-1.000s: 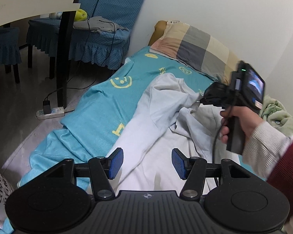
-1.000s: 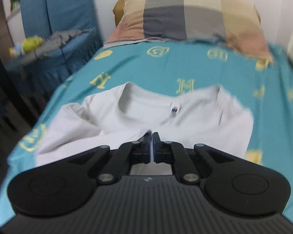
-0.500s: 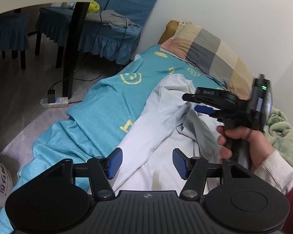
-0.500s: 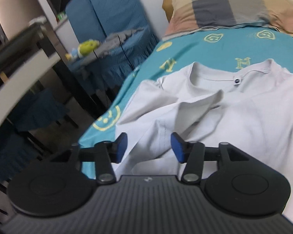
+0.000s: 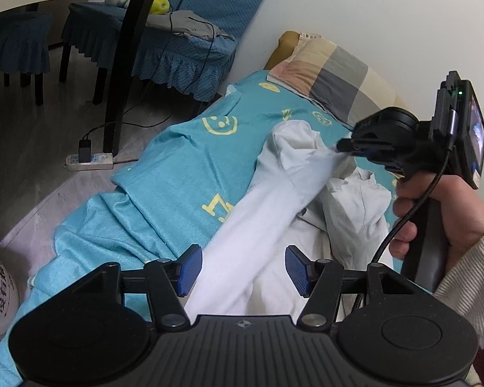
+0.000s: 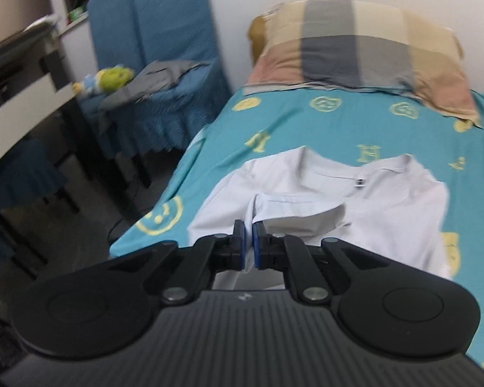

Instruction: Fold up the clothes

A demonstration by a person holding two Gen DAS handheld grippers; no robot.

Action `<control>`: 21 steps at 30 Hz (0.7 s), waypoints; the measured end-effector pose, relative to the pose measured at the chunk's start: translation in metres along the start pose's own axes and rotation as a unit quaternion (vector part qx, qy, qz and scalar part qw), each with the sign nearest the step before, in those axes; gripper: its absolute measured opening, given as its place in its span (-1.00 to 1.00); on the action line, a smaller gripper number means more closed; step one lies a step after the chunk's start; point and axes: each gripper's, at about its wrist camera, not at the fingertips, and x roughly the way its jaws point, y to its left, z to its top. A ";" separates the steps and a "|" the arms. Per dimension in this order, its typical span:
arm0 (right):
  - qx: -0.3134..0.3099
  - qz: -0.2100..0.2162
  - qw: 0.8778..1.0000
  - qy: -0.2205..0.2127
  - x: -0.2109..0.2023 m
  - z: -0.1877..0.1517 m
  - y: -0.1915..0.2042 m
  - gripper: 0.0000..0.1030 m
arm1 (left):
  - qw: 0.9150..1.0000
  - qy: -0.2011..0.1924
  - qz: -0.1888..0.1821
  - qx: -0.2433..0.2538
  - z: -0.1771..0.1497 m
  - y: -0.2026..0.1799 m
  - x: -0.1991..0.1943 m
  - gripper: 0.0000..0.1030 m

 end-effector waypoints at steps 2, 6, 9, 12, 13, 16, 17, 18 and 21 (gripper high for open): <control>0.003 -0.021 1.000 0.023 0.010 -0.009 -0.009 -0.83 | 1.000 0.004 0.000 0.009 -0.002 -0.003 0.002 0.17; 0.054 0.018 0.996 0.066 0.025 -0.036 -0.037 -0.78 | 0.999 0.011 0.004 0.031 -0.006 -0.009 0.006 0.17; 0.075 0.037 0.995 0.058 -0.001 -0.053 -0.047 -0.28 | 0.999 0.012 0.010 0.044 -0.008 -0.014 0.009 0.17; 0.060 0.035 0.997 0.034 -0.053 -0.072 -0.050 0.07 | 0.998 0.015 0.013 0.060 -0.012 -0.020 0.010 0.17; 0.059 0.037 0.997 0.029 -0.074 -0.081 -0.052 0.07 | 0.997 0.014 0.016 0.069 -0.013 -0.023 0.009 0.17; 0.068 0.047 0.996 0.025 -0.137 -0.109 -0.059 0.08 | 0.995 0.014 0.018 0.092 -0.018 -0.031 0.003 0.17; 0.070 0.050 0.996 0.025 -0.159 -0.120 -0.062 0.08 | 0.995 0.014 0.017 0.099 -0.020 -0.033 0.000 0.17; 0.072 0.052 0.996 0.024 -0.180 -0.131 -0.064 0.08 | 0.994 0.017 0.014 0.104 -0.021 -0.035 -0.004 0.17; 0.077 0.057 0.995 0.020 -0.234 -0.164 -0.070 0.08 | 0.993 0.029 0.001 0.118 -0.027 -0.040 -0.018 0.18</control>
